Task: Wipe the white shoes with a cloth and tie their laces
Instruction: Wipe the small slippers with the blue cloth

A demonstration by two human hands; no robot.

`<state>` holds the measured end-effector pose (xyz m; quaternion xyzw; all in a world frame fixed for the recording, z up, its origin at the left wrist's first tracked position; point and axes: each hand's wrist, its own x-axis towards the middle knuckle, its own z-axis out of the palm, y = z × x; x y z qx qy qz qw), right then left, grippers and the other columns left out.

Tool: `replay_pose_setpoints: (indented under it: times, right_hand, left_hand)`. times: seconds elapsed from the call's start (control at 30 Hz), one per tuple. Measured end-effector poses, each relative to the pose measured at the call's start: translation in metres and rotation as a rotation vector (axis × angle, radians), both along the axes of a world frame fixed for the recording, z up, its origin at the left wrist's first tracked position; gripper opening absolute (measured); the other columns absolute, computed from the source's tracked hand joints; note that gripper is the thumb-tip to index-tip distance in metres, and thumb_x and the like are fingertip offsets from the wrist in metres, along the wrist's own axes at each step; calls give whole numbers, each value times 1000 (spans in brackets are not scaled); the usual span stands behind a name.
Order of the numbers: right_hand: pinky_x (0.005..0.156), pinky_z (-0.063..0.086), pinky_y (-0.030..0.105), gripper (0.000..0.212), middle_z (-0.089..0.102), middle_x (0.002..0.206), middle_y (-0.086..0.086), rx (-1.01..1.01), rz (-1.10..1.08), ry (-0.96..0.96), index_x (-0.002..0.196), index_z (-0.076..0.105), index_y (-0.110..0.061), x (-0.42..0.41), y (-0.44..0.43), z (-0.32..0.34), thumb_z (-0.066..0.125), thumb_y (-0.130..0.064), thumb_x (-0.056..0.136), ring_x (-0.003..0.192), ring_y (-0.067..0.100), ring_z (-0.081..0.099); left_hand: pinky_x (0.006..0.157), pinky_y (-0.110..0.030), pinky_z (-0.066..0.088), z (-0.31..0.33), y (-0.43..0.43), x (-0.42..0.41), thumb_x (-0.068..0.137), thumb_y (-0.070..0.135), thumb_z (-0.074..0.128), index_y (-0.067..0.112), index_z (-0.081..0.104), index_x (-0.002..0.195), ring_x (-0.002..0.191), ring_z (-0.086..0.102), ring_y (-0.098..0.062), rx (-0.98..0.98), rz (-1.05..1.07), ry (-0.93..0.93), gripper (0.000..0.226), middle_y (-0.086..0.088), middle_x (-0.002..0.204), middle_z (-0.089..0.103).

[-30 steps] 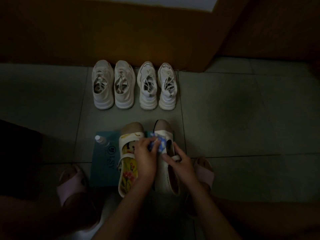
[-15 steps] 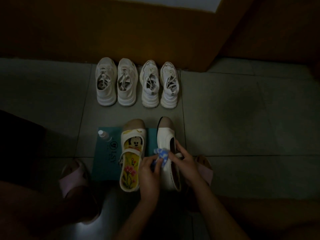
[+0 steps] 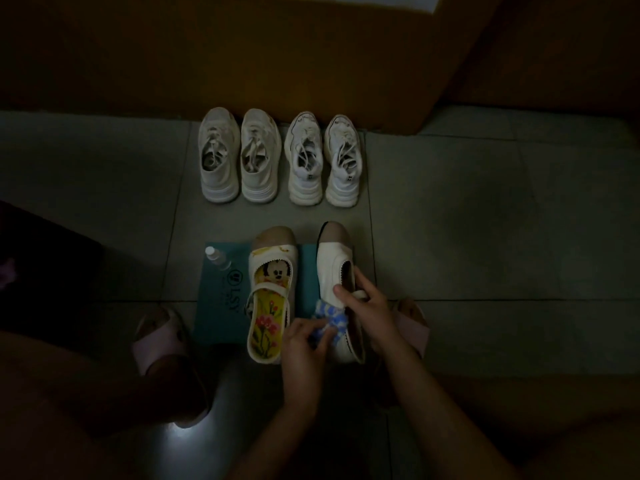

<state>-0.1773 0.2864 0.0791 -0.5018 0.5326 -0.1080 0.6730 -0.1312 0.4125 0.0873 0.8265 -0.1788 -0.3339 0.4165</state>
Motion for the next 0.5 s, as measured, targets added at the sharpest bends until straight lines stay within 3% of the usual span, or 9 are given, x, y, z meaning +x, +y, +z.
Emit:
replay_pose_setpoints:
  times: [0.17,0.27,0.33,0.5]
  right_hand:
    - [99,43,25,60,55,124,-11,-28,-16,21,136,47,-22,2,2,0,71,-19,81,114,7,51]
    - [101,43,28,61,54,123,-13,-46,2,48,136,47,-24,4,4,-2,72,-23,81,114,8,51]
    - [102,43,29,61,55,129,-11,-57,2,56,136,47,-24,5,4,-4,72,-23,81,115,9,52]
    - [97,44,27,62,56,131,-4,-60,-6,80,136,47,-24,7,3,-2,72,-24,80,113,11,53]
  left_hand:
    - [80,-13,43,5,11,-11,85,18,64,22,65,98,92,53,-2,28,-48,-11,13,9,102,53]
    - [83,-16,44,3,15,-15,83,18,67,22,67,95,93,52,-6,53,-96,-73,12,8,98,54]
    - [79,-11,39,1,18,-18,81,18,70,21,68,93,93,51,-8,53,-140,-100,12,9,95,54]
    - [80,-10,32,-3,25,-27,84,19,67,20,68,100,98,46,-7,106,-184,-90,16,6,102,56]
